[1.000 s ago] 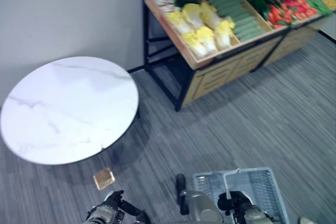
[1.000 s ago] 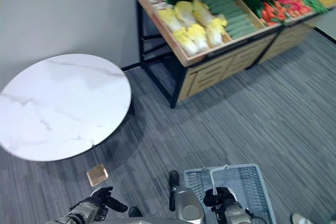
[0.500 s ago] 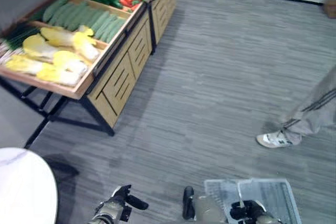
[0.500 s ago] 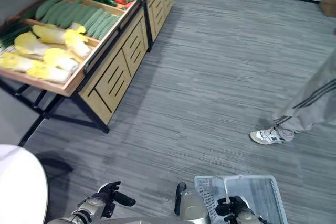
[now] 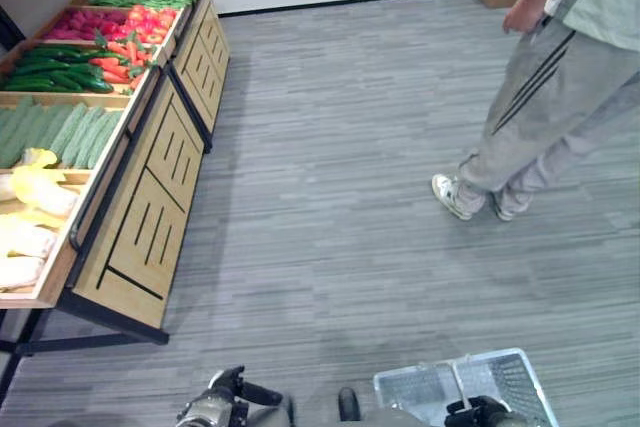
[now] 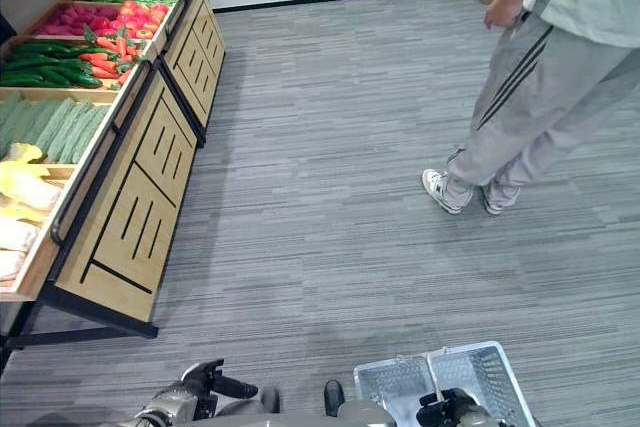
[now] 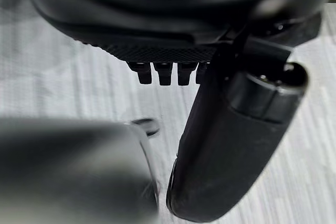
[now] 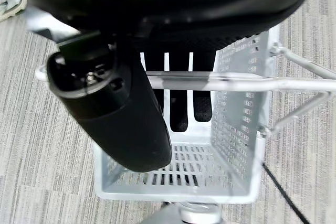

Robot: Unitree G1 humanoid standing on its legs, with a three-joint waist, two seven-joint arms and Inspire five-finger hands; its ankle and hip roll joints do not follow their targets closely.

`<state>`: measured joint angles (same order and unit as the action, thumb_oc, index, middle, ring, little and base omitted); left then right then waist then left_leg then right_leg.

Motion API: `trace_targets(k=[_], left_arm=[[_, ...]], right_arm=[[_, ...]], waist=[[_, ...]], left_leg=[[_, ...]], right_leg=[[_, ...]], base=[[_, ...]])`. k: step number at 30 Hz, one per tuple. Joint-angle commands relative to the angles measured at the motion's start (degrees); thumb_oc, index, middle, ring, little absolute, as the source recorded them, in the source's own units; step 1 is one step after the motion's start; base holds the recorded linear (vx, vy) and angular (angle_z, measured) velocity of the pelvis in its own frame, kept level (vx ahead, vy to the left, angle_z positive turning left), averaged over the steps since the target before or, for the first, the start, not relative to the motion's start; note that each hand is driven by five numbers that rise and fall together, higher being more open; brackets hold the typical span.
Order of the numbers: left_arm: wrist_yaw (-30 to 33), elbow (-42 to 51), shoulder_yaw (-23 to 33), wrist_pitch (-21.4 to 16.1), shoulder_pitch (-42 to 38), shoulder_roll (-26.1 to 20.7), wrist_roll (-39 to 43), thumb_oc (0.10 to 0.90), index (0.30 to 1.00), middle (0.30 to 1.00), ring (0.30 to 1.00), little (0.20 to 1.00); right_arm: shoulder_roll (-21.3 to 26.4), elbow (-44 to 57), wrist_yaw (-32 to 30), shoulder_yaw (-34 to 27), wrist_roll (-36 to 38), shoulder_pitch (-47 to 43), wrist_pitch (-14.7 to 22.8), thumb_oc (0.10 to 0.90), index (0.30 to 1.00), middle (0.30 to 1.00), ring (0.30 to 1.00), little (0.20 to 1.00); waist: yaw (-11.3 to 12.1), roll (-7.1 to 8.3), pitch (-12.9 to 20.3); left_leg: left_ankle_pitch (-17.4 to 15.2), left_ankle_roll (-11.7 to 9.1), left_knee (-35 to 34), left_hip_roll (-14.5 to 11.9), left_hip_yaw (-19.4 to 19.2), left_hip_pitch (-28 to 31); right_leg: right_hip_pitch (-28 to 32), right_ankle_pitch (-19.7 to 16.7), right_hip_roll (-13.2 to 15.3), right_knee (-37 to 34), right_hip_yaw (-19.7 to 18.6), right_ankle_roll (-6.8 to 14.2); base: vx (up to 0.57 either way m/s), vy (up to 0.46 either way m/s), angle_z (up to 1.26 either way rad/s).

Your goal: Get the vegetables into the basket

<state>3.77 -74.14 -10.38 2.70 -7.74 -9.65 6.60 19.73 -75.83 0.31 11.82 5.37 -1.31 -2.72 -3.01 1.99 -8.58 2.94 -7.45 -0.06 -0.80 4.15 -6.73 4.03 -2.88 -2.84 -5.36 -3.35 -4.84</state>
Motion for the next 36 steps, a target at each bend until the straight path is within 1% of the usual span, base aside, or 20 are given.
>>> trace_targets(k=[1, 5, 6, 7, 8, 13, 19, 22, 24, 26, 27, 29, 30, 31, 32, 33, 34, 35, 36], left_arm=[[1.0, -2.1, -0.7, 0.9, 1.6, -1.7, -0.6, 0.9, 1.0, 1.0, 1.0, 1.0], [0.8, -2.4, -1.0, 1.0, 1.8, -1.5, -1.2, 0.9, 1.0, 1.0, 1.0, 1.0], [0.0, -2.0, -1.9, 0.8, 1.5, -2.2, -1.6, 0.9, 1.0, 1.0, 1.0, 1.0], [0.4, -2.0, -1.5, 1.2, 1.5, -2.2, -2.3, 0.9, 1.0, 1.0, 1.0, 1.0], [0.6, -1.8, -1.3, 1.0, 1.7, -2.1, -2.3, 0.9, 1.0, 1.0, 1.0, 1.0], [0.9, -1.6, -1.3, 1.3, 2.0, -2.7, -3.6, 0.9, 1.0, 1.0, 1.0, 1.0], [1.3, -1.6, -1.3, 1.3, 2.1, -2.6, -3.8, 0.9, 1.0, 1.0, 1.0, 1.0], [1.6, -2.0, -1.1, 1.4, 2.3, -2.6, -3.6, 0.9, 1.0, 1.0, 1.0, 1.0], [1.7, -2.2, -0.9, 1.3, 2.3, -2.3, -3.3, 0.9, 1.0, 1.0, 1.0, 1.0], [1.8, -2.0, -1.1, 1.1, 1.9, -1.9, -2.3, 0.9, 1.0, 1.0, 1.0, 1.0], [1.8, -2.0, -1.1, 1.1, 1.9, -1.9, -2.3, 0.9, 1.0, 1.0, 1.0, 1.0], [2.0, -2.1, -0.5, 1.0, 1.5, -1.9, -1.4, 0.9, 1.0, 1.0, 1.0, 1.0], [2.0, -2.1, -0.3, 0.9, 1.3, -1.9, -0.8, 0.9, 1.0, 1.0, 1.0, 1.0], [2.0, -2.1, 0.1, 0.9, 1.1, -2.0, -0.2, 0.9, 1.0, 1.0, 1.0, 1.0], [2.0, -2.0, 0.9, 0.7, 1.0, -2.3, 1.4, 0.9, 1.0, 1.0, 1.0, 1.0], [1.9, -2.0, 1.0, 0.6, 1.0, -2.3, 1.7, 0.9, 1.0, 1.0, 1.0, 1.0], [1.9, -2.0, 1.0, 0.6, 1.0, -2.3, 1.7, 0.9, 1.0, 1.0, 1.0, 1.0], [1.9, -2.0, 1.7, 0.5, 1.1, -2.3, 3.5, 0.9, 1.0, 1.0, 1.0, 1.0], [1.6, -1.5, 2.7, 0.3, 1.3, -2.8, 5.8, 0.9, 1.0, 1.0, 1.0, 1.0]], right_arm=[[0.4, 0.3, 0.6, -0.7, 0.5, -1.4, 0.8, 0.4, 0.3, 0.3, 0.3, 0.3], [0.1, 0.4, 0.5, -0.9, 1.0, -1.1, 0.8, 0.4, 0.3, 0.3, 0.3, 0.3], [0.2, -0.2, 1.0, -1.5, 2.2, -1.5, 0.1, 0.4, 0.3, 0.3, 0.3, 0.3], [-2.3, 2.6, 0.8, -0.1, 1.9, 0.0, 0.7, 0.4, 0.3, 0.3, 0.3, 0.3], [-3.2, 3.4, 0.7, 0.1, 1.5, 1.6, 0.9, 0.4, 0.3, 0.3, 0.3, 0.3], [-3.9, 5.6, 1.0, 1.2, 1.3, 2.2, 0.8, 0.4, 0.3, 0.3, 0.3, 0.3], [-4.7, 6.4, 0.9, 1.9, 0.7, 2.4, 1.1, 0.4, 0.3, 0.3, 0.3, 0.3], [-4.8, 6.5, 0.9, 2.1, 0.7, 2.6, 1.0, 0.4, 0.3, 0.3, 0.3, 0.3], [-4.0, 4.6, 0.8, 1.6, 0.8, 2.1, 1.2, 0.4, 0.3, 0.3, 0.3, 0.3], [-3.3, 3.0, 0.5, 1.4, 1.1, 0.6, 1.1, 0.4, 0.3, 0.3, 0.3, 0.3], [-3.3, 3.0, 0.5, 1.4, 1.1, 0.6, 1.1, 0.4, 0.3, 0.3, 0.3, 0.3], [-2.6, 2.5, 0.4, 1.1, 1.5, -0.3, 1.2, 0.4, 0.3, 0.3, 0.3, 0.3], [-2.2, 2.4, 0.4, 1.0, 1.7, -0.6, 1.3, 0.4, 0.3, 0.3, 0.3, 0.3], [-1.7, 2.4, 0.4, 0.7, 2.1, -0.9, 1.3, 0.4, 0.3, 0.3, 0.3, 0.3], [-1.1, 2.1, 0.6, 0.5, 2.2, -0.8, 1.2, 0.4, 0.3, 0.3, 0.3, 0.3], [-0.9, 1.9, 0.6, 0.3, 2.4, -0.6, 1.2, 0.4, 0.3, 0.3, 0.3, 0.3], [-0.9, 1.9, 0.6, 0.3, 2.4, -0.6, 1.2, 0.4, 0.3, 0.3, 0.3, 0.3], [-0.6, 1.8, 0.7, 0.1, 2.6, -0.6, 1.3, 0.4, 0.3, 0.3, 0.3, 0.3], [0.9, 2.0, 1.8, -0.8, 3.6, 0.1, 1.2, 0.4, 0.3, 0.3, 0.3, 0.3]], waist=[[0.7, -0.97, -1.2], [0.1, -1.13, -0.4], [-0.1, -0.99, -0.2], [-0.3, -1.15, 0.3], [-0.6, -1.19, 0.4], [-0.6, -1.0, 0.8], [-0.9, -0.91, 1.2], [-1.1, -0.75, 1.1], [-1.2, -1.04, 0.9], [-1.2, -1.09, 0.3], [-1.2, -1.1, 0.4], [-1.1, -0.58, -0.4], [-0.9, -0.38, -0.9], [-0.6, 0.01, -1.4], [0.5, 0.97, -2.6], [1.0, 1.4, -3.0], [0.9, 1.37, -3.0], [1.3, 1.88, -3.3], [1.6, 2.11, -2.7]], left_leg=[[-1.4, 4.9, 0.4, 1.4, -0.8, 5.5], [-1.3, 5.2, -1.7, 1.6, -0.7, 7.6], [-0.8, 5.2, -3.2, 1.4, -0.8, 8.8], [-0.8, 5.3, -4.7, 1.2, -1.3, 9.6], [-1.0, 5.4, -4.9, 1.2, -1.7, 10.0], [-2.4, 6.1, -4.9, 1.4, -2.0, 11.3], [-3.1, 6.0, -4.9, 1.0, -2.2, 11.8], [-3.2, 5.7, -4.9, 0.6, -2.0, 12.2], [-3.2, 5.5, -4.9, 0.3, -1.9, 12.3], [-3.7, 5.3, -3.0, 0.0, -1.7, 11.8], [-3.7, 5.3, -3.0, 0.0, -1.7, 11.7], [-5.2, 4.9, 3.0, 0.4, -1.8, 8.9], [-5.1, 4.5, 6.1, 0.8, -1.9, 7.6], [-4.0, 3.8, 10.2, 1.1, -2.2, 5.6], [-0.7, 3.6, 18.7, 1.3, -1.7, 1.5], [0.5, 4.0, 22.3, 1.6, -1.4, -0.4], [0.5, 4.0, 22.4, 1.6, -1.3, -0.6], [0.9, 4.5, 26.1, 2.4, -1.2, -2.7], [0.1, 5.3, 25.3, 3.0, -2.8, -5.7]], right_leg=[[1.3, 4.0, 3.3, 1.8, 0.5, 8.1], [2.2, 4.5, 3.3, 1.2, 1.2, 8.0], [2.8, 4.7, 3.6, 1.0, 2.0, 8.2], [2.8, 4.8, 3.8, 0.8, 2.1, 8.4], [2.8, 4.9, 3.9, 0.8, 2.0, 8.6], [2.7, 5.8, 4.4, 2.4, 1.6, 8.9], [2.6, 5.7, 4.2, 1.8, 1.2, 8.9], [2.9, 5.9, 3.7, 1.6, 1.0, 8.5], [2.7, 6.2, 3.4, 2.1, 0.9, 8.2], [2.1, 7.0, 2.9, 3.5, 0.6, 7.5], [2.1, 7.0, 2.9, 3.5, 0.6, 7.5], [1.2, 7.7, 2.8, 5.0, 0.3, 6.9], [1.1, 7.7, 2.8, 5.5, 0.2, 6.7], [1.2, 7.8, 2.7, 6.1, 0.1, 6.4], [1.8, 8.1, 2.7, 7.1, -0.4, 5.5], [2.1, 8.1, 2.7, 7.5, -0.6, 5.2], [2.1, 8.1, 2.6, 7.6, -0.5, 5.2], [2.6, 8.5, 2.7, 7.7, -0.8, 4.8], [3.8, 9.3, 3.1, 7.7, -0.4, 4.8]], base=[[0.12, 0.007, -0.47], [0.12, 0.046, -0.09], [0.12, 0.059, 0.18], [0.13, 0.084, 0.22], [0.1, 0.09, 0.18], [0.07, 0.042, -0.04], [0.04, -0.009, -0.09], [0.07, -0.07, -0.1], [0.07, -0.099, -0.01], [0.05, -0.102, 0.01], [0.02, -0.087, 0.02], [0.01, -0.111, 0.08], [0.02, -0.148, 0.14], [0.1, -0.248, 0.21], [0.14, -0.258, 0.23], [0.12, -0.193, 0.22], [0.11, -0.119, 0.09], [0.23, -0.132, -0.07], [0.23, -0.131, -0.07]])
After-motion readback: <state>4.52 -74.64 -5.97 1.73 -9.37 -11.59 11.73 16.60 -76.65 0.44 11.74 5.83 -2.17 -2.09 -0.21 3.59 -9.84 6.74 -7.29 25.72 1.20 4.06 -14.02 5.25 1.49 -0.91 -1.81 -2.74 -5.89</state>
